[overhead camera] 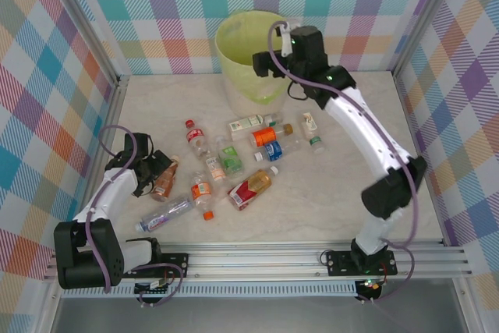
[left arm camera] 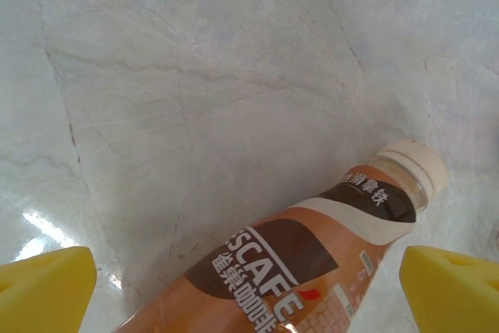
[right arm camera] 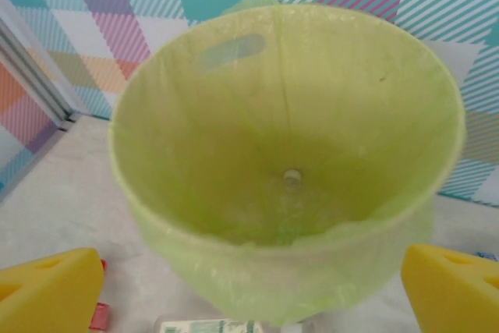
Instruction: Put the plastic bottles in the bin
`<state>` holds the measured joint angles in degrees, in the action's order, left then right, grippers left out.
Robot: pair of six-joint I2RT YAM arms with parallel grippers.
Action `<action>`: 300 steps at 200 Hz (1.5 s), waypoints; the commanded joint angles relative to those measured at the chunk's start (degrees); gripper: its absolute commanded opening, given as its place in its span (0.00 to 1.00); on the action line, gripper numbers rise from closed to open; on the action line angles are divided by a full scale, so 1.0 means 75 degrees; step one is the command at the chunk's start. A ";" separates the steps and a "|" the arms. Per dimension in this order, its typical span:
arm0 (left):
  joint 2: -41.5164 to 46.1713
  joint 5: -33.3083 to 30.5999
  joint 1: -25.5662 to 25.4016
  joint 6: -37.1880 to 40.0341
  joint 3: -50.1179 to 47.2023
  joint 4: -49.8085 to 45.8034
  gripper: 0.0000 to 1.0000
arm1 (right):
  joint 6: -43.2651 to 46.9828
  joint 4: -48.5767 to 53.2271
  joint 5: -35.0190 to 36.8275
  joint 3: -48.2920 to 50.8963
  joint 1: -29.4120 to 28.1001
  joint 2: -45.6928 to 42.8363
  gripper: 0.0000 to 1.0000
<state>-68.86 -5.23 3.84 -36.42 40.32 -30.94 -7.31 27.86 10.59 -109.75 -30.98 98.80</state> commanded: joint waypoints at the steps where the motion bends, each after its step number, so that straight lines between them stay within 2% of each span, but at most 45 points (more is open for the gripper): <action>1: 0.0153 -0.0008 -0.0082 0.0005 -0.0172 -0.0217 1.00 | -0.0458 -0.1305 -0.0568 0.1651 -0.0032 -0.1426 1.00; 34: 0.0069 -0.0440 -0.0575 -0.0061 -0.0181 -0.0310 1.00 | -0.1074 -0.2652 -0.0674 0.4383 -0.0029 -0.3476 1.00; 70: -0.0312 -0.0506 -0.1069 0.0076 -0.0087 -0.0437 1.00 | -0.1807 -0.3350 -0.0630 0.6428 -0.0027 -0.5165 1.00; 96: -0.0689 0.0148 -0.1249 0.0135 -0.0094 -0.0398 1.00 | -0.2075 -0.3777 -0.0055 0.7646 -0.0030 -0.5999 1.00; 124: -0.1116 0.0108 -0.1617 0.0166 -0.0109 -0.0427 1.00 | -0.2003 -0.3330 -0.0077 0.7773 -0.0029 -0.6157 1.00; 183: -0.1172 0.0111 -0.1651 0.0152 -0.0321 0.0039 0.93 | -0.1955 -0.3295 -0.0596 0.7726 -0.0029 -0.5601 1.00; 234: -0.1381 -0.0123 -0.1658 0.0284 -0.0059 0.0153 0.72 | -0.2014 -0.3243 -0.0742 0.7718 -0.0031 -0.5455 1.00; 259: -0.0999 -0.0362 -0.1653 0.0254 -0.0039 0.0293 0.65 | -0.2157 -0.3307 -0.0507 0.7915 -0.0029 -0.5573 1.00; 300: -0.0129 -0.0181 -0.1649 0.0216 -0.0301 0.1113 0.57 | -0.2673 -0.3719 0.0233 0.8332 -0.0029 -0.5753 1.00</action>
<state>-73.89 -6.35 -8.16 -34.98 38.50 -27.07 -24.14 3.70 8.34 -48.95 -31.09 57.14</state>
